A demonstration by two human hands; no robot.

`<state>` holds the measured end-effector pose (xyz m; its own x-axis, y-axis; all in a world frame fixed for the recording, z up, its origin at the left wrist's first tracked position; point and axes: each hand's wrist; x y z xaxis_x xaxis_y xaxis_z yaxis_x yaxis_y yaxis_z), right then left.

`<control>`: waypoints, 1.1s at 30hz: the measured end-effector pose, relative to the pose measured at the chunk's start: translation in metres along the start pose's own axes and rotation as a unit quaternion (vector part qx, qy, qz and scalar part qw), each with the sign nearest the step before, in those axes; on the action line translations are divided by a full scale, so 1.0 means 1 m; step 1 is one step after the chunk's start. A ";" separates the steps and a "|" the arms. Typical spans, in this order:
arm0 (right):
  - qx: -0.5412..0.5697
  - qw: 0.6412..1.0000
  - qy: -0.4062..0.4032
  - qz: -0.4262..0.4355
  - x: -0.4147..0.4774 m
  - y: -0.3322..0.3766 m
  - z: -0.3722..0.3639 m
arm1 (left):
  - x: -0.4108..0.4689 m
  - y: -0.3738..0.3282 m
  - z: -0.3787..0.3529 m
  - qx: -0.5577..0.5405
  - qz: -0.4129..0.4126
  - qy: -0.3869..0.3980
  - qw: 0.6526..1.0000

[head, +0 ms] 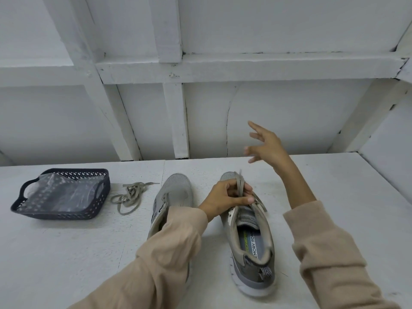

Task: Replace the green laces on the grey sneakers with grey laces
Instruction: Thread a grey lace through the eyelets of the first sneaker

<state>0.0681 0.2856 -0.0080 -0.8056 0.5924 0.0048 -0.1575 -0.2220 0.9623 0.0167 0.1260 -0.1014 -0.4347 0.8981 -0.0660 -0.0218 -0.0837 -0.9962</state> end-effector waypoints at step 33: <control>0.205 0.970 0.102 0.079 -0.025 0.070 -0.003 | 0.001 0.002 0.002 0.060 -0.048 -0.009 0.997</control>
<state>0.0758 0.2526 0.0582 -0.9041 0.4011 0.1470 0.1839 0.0549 0.9814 0.0144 0.1262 -0.1034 -0.4407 0.8971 0.0322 -0.1721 -0.0493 -0.9838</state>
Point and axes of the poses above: each hand's wrist, its own x-axis towards the middle knuckle, its own z-axis out of the back of the hand, y = z × x, and after that the axes turned 3 degrees about x, right-handed
